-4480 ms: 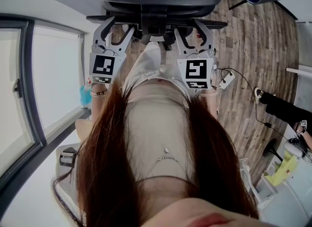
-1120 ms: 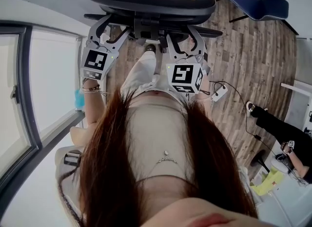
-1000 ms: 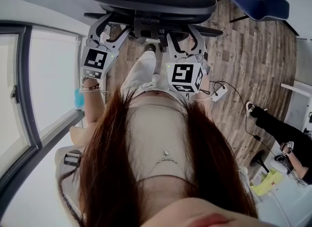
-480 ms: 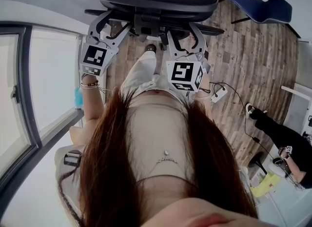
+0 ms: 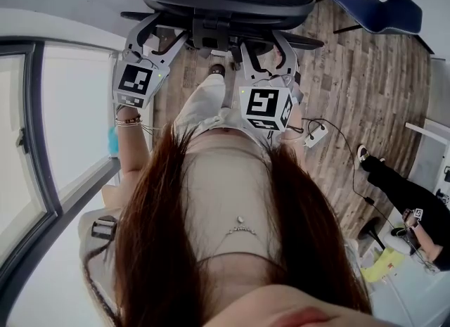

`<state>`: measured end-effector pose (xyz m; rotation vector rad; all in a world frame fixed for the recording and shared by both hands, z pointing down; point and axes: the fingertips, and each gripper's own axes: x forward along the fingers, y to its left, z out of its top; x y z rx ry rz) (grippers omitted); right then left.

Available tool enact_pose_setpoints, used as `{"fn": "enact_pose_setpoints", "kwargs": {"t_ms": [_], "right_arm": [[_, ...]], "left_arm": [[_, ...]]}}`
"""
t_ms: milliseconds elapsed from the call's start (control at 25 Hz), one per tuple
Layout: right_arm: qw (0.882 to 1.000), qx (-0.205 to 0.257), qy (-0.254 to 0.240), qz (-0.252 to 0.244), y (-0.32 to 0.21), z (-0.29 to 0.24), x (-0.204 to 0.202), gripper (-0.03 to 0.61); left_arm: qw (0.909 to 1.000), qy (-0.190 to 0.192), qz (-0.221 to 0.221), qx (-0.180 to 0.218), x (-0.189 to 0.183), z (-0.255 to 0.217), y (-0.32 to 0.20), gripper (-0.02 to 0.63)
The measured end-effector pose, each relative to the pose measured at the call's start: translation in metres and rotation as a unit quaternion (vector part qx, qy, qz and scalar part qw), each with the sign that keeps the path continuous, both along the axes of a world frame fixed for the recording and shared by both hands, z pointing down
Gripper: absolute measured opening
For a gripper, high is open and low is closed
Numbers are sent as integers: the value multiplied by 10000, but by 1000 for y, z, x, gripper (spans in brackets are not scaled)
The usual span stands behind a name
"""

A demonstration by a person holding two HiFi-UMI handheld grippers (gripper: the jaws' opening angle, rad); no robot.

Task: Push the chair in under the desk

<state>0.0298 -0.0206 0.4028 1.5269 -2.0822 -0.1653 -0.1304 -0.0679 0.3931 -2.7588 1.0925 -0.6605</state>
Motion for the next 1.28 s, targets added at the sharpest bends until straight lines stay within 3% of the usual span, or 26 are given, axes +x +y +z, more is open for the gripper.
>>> {"fn": "enact_pose_setpoints", "kwargs": {"t_ms": [1280], "right_arm": [[9999, 125, -53, 53, -47, -2, 8, 247]], "left_arm": [[10000, 61, 48, 40, 9, -2, -50, 268]]}}
